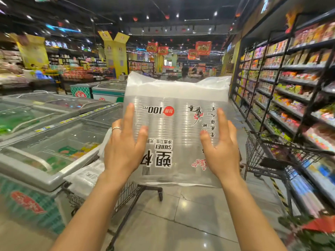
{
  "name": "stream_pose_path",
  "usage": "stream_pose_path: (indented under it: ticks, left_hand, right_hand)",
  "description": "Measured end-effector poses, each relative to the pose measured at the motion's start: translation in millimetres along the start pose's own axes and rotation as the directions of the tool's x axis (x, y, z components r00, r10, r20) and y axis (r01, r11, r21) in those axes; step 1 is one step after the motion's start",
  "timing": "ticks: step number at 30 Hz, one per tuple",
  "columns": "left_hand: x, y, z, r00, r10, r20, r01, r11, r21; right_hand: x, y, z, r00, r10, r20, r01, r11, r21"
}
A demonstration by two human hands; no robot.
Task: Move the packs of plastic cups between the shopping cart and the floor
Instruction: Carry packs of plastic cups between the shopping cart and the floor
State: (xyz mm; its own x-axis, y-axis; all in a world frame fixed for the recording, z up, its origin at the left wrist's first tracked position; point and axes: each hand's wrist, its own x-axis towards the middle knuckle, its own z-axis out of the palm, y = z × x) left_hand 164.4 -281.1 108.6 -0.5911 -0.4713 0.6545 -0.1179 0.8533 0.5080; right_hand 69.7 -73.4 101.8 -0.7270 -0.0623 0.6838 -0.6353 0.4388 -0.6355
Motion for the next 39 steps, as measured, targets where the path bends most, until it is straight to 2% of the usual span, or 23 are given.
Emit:
stream_pose_path:
  ticks: [9,15,23,30,35,39]
  left_hand:
    - [64,-13,84,0.999,-0.042,-0.003,0.042,0.998,0.042]
    - [114,-48,137,0.998,-0.063,-0.021,0.064,0.996,0.060]
    - [203,-141,202,0.984,-0.168,-0.061,0.173,0.982,0.078]
    - [275,-225,229,0.952,-0.289,-0.101,0.303,0.940,0.158]
    - [287,-283,234,0.916,-0.372,-0.149,0.396,0.897,0.199]
    - [289,-322,232,0.856,-0.468,-0.218,0.511,0.828,0.230]
  right_hand:
    - [78,66,54,0.997,0.006,0.080,-0.008,1.000,0.022]
    - [125,98,114,0.995,-0.012,0.097,0.010,1.000,0.019]
    - [204,123,259,0.980,-0.041,0.195,0.033,0.998,0.044]
    - [256,127,388,0.947,-0.092,0.306,0.062,0.992,0.109]
    - [266,125,465,0.900,-0.146,0.412,0.084,0.983,0.164]
    - [266,121,531,0.843,-0.210,0.496,0.101,0.966,0.238]
